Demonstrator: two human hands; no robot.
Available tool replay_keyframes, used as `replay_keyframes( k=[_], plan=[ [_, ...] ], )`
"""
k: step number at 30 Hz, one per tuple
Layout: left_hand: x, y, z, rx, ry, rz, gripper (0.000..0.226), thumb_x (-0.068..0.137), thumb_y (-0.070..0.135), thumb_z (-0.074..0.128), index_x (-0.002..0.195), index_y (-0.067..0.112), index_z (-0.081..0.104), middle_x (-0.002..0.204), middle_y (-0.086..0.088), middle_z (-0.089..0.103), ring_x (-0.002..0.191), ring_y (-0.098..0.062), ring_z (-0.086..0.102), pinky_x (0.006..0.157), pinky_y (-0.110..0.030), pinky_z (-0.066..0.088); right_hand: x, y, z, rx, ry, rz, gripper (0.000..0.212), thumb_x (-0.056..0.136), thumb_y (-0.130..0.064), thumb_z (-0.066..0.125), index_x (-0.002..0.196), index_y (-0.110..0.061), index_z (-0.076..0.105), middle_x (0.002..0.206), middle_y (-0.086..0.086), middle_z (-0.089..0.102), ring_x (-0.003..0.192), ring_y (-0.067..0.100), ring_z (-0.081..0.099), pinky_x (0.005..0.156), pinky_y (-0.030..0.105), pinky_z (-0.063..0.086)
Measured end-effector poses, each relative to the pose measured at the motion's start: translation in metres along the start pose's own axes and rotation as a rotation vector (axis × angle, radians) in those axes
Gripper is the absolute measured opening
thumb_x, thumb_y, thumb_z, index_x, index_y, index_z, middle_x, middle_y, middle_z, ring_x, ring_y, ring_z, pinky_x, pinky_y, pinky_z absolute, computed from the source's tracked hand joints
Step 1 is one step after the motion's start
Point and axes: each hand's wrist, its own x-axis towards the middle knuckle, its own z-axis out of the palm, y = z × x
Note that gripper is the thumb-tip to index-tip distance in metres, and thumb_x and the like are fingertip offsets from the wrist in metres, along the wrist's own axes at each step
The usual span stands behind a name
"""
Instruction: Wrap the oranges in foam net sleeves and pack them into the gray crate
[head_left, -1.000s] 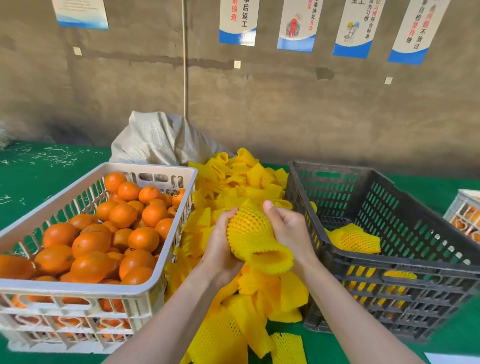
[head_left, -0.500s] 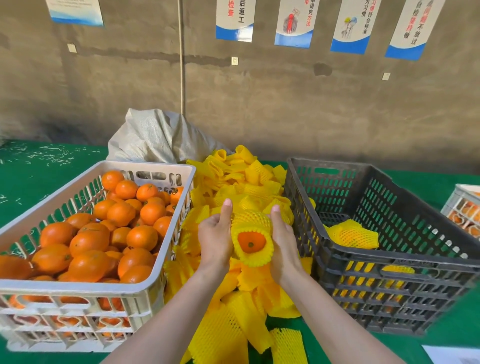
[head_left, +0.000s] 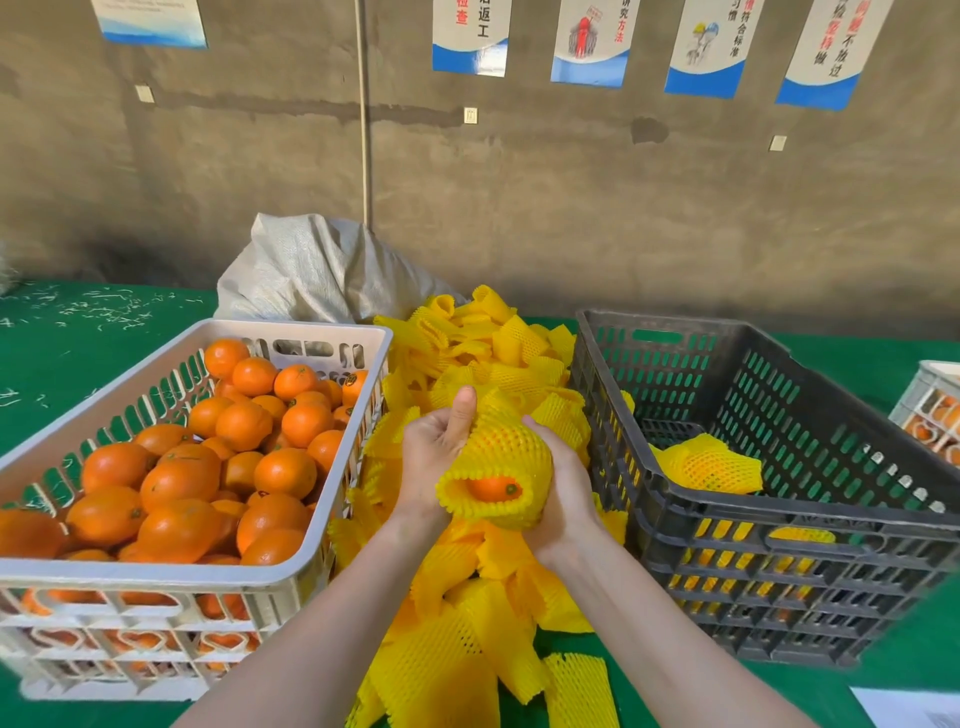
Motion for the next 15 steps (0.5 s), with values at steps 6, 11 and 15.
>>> replay_keyframes(
  k=[6, 11, 15],
  plan=[
    [-0.008, 0.013, -0.013, -0.042, -0.228, -0.711, 0.065, 0.074, 0.073, 0.047, 0.103, 0.017, 0.061, 0.093, -0.010, 0.073, 0.091, -0.029, 0.068, 0.078, -0.044, 0.056, 0.009, -0.015, -0.018, -0.424, 0.126, -0.418, 0.043, 0.092, -0.040, 0.053, 0.088, 0.003, 0.058, 0.080, 0.021, 0.057, 0.082, 0.038, 0.059, 0.068, 0.031, 0.042],
    [-0.017, 0.015, 0.000, -0.090, -0.440, -0.684, 0.055, 0.065, 0.050, 0.063, 0.103, 0.010, 0.065, 0.078, -0.007, 0.072, 0.062, -0.017, 0.068, 0.051, -0.023, 0.051, 0.021, -0.015, -0.030, -0.835, 0.005, -0.856, 0.056, 0.094, -0.020, 0.054, 0.043, -0.031, 0.035, 0.042, -0.011, 0.034, 0.045, 0.004, 0.031, 0.048, 0.024, 0.023],
    [-0.016, 0.009, -0.001, -0.135, -0.466, -0.671, 0.052, 0.067, 0.038, 0.065, 0.112, 0.012, 0.063, 0.086, -0.006, 0.074, 0.071, -0.015, 0.071, 0.057, -0.024, 0.054, 0.023, -0.025, -0.036, -0.960, -0.064, -1.004, 0.041, 0.090, -0.025, 0.053, 0.052, -0.030, 0.039, 0.046, -0.012, 0.033, 0.046, 0.004, 0.035, 0.047, 0.018, 0.024]
  ],
)
